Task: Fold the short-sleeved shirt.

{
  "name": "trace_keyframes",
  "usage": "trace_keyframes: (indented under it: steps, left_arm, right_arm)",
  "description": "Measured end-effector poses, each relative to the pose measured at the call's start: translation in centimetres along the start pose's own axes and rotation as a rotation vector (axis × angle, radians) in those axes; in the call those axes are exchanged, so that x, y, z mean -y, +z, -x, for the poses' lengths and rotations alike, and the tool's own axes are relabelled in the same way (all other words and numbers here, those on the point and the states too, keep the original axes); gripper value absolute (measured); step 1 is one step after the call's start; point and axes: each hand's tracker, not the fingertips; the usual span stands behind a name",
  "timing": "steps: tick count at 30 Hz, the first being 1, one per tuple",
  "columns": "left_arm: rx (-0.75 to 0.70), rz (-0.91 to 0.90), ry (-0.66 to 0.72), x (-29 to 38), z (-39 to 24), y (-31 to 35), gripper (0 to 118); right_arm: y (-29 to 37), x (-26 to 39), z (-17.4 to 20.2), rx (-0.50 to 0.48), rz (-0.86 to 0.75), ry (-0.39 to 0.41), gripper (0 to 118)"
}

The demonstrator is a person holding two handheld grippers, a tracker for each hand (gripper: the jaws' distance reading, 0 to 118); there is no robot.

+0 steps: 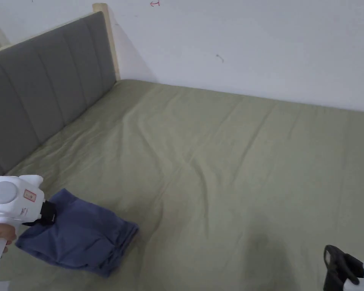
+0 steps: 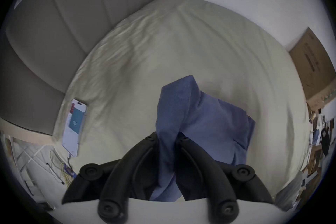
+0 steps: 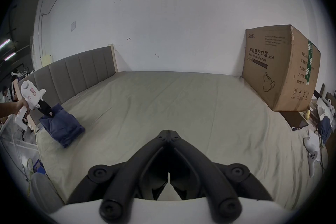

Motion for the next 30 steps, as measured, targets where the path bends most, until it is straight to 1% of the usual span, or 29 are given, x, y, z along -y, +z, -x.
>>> trace_keyframes:
  steps: [3,4,5,6,7,8,9,14,17,20,22,25,27,30]
  left_arm:
    - [0.008,0.011,0.033,-0.5,1.3,-1.4,14]
    - [0.017,0.011,0.037,-0.4,1.5,-1.6,20]
    - [0.020,0.016,0.039,-0.4,1.5,-1.9,32]
    - [0.008,0.023,0.045,-0.5,1.6,-2.1,53]
    - [-0.007,0.037,0.054,-0.6,1.6,-2.2,83]
    - [-0.008,0.054,0.066,-0.7,1.5,-2.2,96]
    - [-0.016,0.064,0.069,-0.6,1.3,-2.0,97]
    - [-0.053,-0.024,0.040,-0.2,-0.6,1.2,97]
    - [-0.041,-0.115,0.025,0.3,-2.4,4.7,97]
    - [-0.021,-0.243,0.012,1.5,-5.0,9.4,97]
    - [-0.012,-0.331,-0.004,2.5,-6.7,12.6,97]
    - [-0.007,-0.481,-0.017,4.1,-10.0,17.8,97]
    - [-0.027,-0.608,-0.035,5.5,-12.2,20.7,97]
    - [-0.018,-0.771,-0.061,7.6,-15.7,24.4,97]
  right_arm:
    - [-0.8,-0.2,0.4,0.001,-0.002,0.002,0]
    - [-0.9,-0.3,0.4,0.001,0.003,0.004,0]
    - [-0.9,-0.4,0.4,0.001,0.005,0.007,0]
    - [-0.8,-0.3,0.4,0.000,0.004,0.010,0]
    - [-0.7,-0.4,0.4,0.000,0.004,0.012,0]
    - [-0.5,-0.4,0.3,0.001,0.004,0.014,0]
    - [-0.3,-0.5,0.1,0.002,0.002,0.013,0]
    - [2.0,-1.1,-1.0,0.019,-0.030,-0.003,0]
    - [3.9,-1.8,-2.1,0.032,-0.074,-0.026,0]
    - [5.8,-3.1,-3.1,0.042,-0.121,-0.029,0]
    - [7.2,-4.1,-3.7,0.045,-0.162,-0.019,0]
    - [9.2,-5.6,-4.5,0.083,-0.223,0.020,0]
    - [10.4,-6.7,-5.1,0.118,-0.252,0.051,0]
    - [12.2,-8.2,-5.7,0.152,-0.296,0.084,0]
